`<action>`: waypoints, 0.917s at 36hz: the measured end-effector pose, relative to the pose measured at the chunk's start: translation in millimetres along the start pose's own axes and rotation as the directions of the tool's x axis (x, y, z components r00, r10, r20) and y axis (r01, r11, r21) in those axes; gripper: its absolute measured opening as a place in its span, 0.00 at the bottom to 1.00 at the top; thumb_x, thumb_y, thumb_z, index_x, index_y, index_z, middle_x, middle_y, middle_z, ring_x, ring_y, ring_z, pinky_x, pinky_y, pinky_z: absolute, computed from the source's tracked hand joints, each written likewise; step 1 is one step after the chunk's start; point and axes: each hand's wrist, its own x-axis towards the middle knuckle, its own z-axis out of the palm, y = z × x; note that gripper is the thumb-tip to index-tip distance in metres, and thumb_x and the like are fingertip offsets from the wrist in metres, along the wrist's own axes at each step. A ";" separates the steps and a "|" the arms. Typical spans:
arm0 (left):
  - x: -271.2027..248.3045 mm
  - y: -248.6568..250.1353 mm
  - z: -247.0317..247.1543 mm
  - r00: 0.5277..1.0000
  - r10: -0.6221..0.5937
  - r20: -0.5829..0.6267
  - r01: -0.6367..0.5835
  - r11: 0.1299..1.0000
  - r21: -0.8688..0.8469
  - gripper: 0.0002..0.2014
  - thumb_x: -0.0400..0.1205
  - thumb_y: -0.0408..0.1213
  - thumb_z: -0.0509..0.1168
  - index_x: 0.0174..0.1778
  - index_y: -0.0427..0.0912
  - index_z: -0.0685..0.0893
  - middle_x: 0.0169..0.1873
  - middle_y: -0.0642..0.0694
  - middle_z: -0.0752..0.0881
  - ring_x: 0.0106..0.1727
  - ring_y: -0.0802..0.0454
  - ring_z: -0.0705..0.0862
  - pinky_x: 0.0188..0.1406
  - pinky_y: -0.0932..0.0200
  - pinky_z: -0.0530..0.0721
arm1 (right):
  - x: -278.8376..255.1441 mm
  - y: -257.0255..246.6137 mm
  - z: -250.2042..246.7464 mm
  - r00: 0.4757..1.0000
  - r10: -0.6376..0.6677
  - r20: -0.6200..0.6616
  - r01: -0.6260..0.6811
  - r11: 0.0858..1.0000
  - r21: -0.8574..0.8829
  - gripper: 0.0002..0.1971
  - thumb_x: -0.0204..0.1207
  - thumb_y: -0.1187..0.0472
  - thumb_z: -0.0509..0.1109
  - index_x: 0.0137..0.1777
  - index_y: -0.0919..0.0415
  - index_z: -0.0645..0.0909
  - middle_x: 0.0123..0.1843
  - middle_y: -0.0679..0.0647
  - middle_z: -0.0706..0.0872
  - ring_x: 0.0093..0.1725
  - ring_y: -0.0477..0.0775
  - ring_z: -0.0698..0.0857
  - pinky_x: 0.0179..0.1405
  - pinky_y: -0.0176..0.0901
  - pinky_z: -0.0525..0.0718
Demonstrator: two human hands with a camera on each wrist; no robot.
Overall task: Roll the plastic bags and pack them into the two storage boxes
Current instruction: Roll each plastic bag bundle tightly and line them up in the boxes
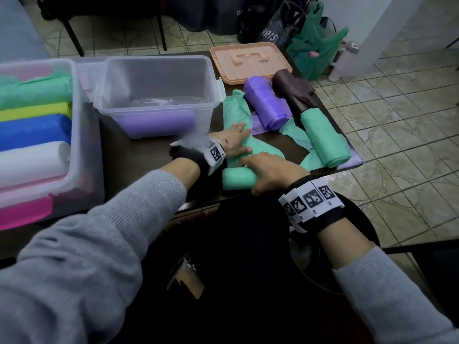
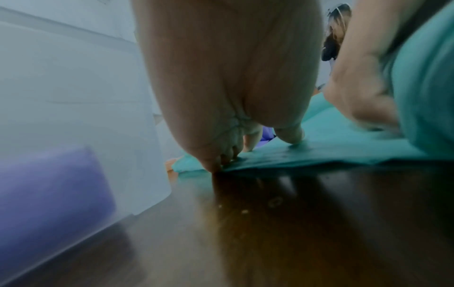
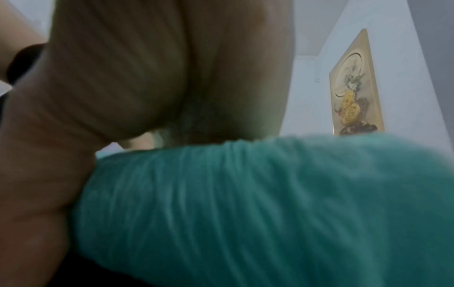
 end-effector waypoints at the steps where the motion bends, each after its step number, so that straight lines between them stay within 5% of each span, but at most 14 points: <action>1: 1.0 0.5 0.6 1.000 -0.004 -0.001 0.004 1.000 0.002 0.34 0.87 0.49 0.52 0.83 0.39 0.45 0.83 0.38 0.41 0.84 0.44 0.41 0.82 0.50 0.45 | 0.6 -1.0 -1.0 1.000 -0.005 0.000 0.005 1.000 -0.008 0.31 0.62 0.59 0.77 0.67 0.48 0.74 0.59 0.56 0.80 0.60 0.59 0.78 0.50 0.45 0.68; 16: 1.9 0.1 -2.2 0.999 -0.042 -0.003 0.042 0.998 -0.038 0.35 0.87 0.47 0.53 0.83 0.35 0.43 0.83 0.38 0.40 0.84 0.45 0.40 0.82 0.52 0.42 | -3.9 -5.5 -7.0 0.999 -0.042 -0.005 0.042 0.999 0.012 0.29 0.63 0.60 0.77 0.64 0.52 0.70 0.47 0.49 0.74 0.55 0.58 0.80 0.47 0.42 0.65; 20: 2.8 -1.5 -0.3 0.999 -0.043 -0.015 0.043 0.999 -0.033 0.35 0.87 0.48 0.53 0.83 0.36 0.43 0.83 0.39 0.41 0.84 0.47 0.41 0.82 0.53 0.43 | -1.0 -6.6 -1.8 0.999 -0.043 0.016 0.043 0.998 0.051 0.28 0.63 0.61 0.78 0.63 0.55 0.72 0.53 0.54 0.79 0.57 0.60 0.80 0.47 0.43 0.69; 25: 3.5 -2.6 0.4 0.999 -0.042 -0.026 0.041 0.999 -0.025 0.33 0.88 0.46 0.52 0.83 0.36 0.43 0.83 0.39 0.41 0.84 0.46 0.41 0.82 0.53 0.44 | 1.0 -4.9 3.9 0.998 -0.067 -0.014 0.067 0.996 0.057 0.32 0.60 0.61 0.80 0.66 0.58 0.75 0.66 0.60 0.70 0.60 0.62 0.78 0.59 0.51 0.79; 30: 2.4 -4.3 -1.1 1.000 -0.022 -0.022 0.021 0.999 -0.033 0.34 0.88 0.43 0.53 0.83 0.35 0.42 0.83 0.38 0.41 0.84 0.46 0.41 0.82 0.53 0.43 | -0.8 -0.3 9.8 0.990 -0.078 -0.117 0.102 0.973 0.208 0.34 0.58 0.66 0.80 0.65 0.59 0.70 0.56 0.56 0.74 0.49 0.56 0.77 0.42 0.36 0.69; 33: 2.5 -6.0 -1.0 0.999 -0.018 -0.036 0.016 0.999 -0.032 0.34 0.88 0.45 0.53 0.83 0.36 0.43 0.83 0.38 0.42 0.84 0.45 0.42 0.82 0.53 0.44 | -0.9 1.3 9.9 0.986 -0.061 -0.158 0.097 0.968 0.232 0.30 0.58 0.63 0.82 0.57 0.60 0.71 0.51 0.54 0.78 0.47 0.55 0.78 0.39 0.39 0.69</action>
